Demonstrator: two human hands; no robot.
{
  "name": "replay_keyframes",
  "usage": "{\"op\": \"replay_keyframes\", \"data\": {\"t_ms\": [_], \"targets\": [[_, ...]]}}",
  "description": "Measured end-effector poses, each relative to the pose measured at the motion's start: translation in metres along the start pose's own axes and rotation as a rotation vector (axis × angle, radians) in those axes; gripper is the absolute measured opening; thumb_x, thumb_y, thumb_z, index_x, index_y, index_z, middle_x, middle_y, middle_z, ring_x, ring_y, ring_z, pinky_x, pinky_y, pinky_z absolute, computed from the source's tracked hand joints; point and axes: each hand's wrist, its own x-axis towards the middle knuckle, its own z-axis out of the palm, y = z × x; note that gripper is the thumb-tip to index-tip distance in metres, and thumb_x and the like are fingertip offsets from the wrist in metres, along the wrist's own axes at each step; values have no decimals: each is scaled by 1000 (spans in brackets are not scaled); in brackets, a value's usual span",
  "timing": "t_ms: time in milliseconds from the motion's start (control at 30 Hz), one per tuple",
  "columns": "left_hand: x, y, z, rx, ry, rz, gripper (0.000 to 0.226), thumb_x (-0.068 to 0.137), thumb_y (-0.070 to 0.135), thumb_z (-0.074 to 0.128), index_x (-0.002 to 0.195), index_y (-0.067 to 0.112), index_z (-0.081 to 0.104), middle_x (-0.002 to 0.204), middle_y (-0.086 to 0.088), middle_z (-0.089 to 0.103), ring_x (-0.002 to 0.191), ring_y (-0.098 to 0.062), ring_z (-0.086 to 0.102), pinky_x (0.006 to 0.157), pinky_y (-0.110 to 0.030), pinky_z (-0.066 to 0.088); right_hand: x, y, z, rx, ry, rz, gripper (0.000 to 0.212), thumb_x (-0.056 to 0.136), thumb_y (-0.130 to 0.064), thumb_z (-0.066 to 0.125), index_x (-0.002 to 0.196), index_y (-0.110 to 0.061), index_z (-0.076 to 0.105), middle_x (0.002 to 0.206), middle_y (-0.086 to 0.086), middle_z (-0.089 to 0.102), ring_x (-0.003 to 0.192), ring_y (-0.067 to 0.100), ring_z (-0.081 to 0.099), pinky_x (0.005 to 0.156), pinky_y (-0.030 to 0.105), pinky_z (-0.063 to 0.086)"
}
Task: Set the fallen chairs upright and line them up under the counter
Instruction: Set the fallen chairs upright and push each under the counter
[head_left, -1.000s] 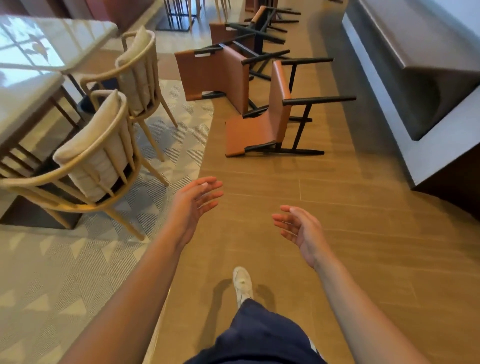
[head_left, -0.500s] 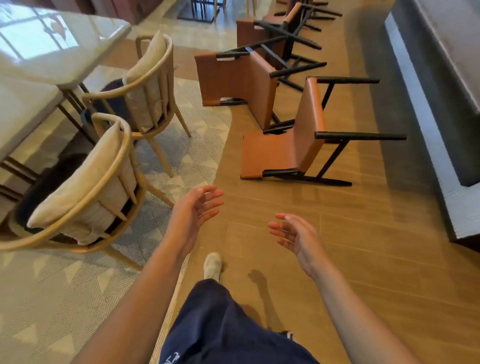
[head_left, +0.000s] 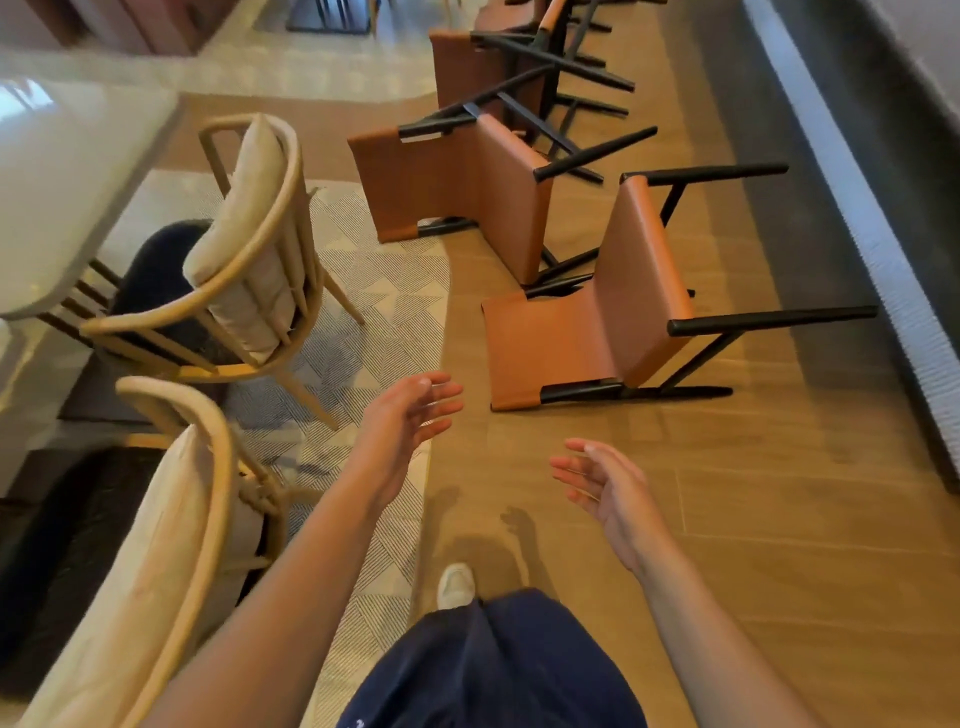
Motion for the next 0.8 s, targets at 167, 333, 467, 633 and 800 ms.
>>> {"op": "replay_keyframes", "data": {"t_ms": [167,333,467,633,800], "targets": [[62,12,2,-2,-16,-74,30,99,15,42,117,0,60,108,-14,70,95,-22,67,85,-34,51,48,-19,15,15,34,37,25,101,-22,44,107,-14,67,99,11,74,93,21,71,79,33,50],[124,8,3,3,-23,-147,26,98,15,43,112,4,63,103,-11,72,93,-23,68,82,-34,51,104,-34,21,21,48,75,25,101,-20,44,107,-13,67,98,11,74,93,21,70,81,37,48],[197,13,7,12,-25,-195,27,95,9,45,115,6,63,109,-12,71,98,-24,68,83,-33,52,175,-57,27,31,80,94,21,100,-20,47,114,-17,62,96,10,75,85,19,71,74,31,51],[274,18,16,-3,8,-270,28,94,4,43,110,8,66,106,-9,72,96,-22,69,80,-32,51,255,-90,33,-36,99,94,22,98,-21,52,116,-32,56,93,5,75,84,19,71,71,30,53],[339,4,13,-30,17,-323,27,94,6,45,112,6,66,108,-11,71,99,-24,69,77,-30,53,333,-104,39,-63,126,117,19,98,-19,52,115,-27,58,93,5,75,85,18,71,69,29,53]]}}
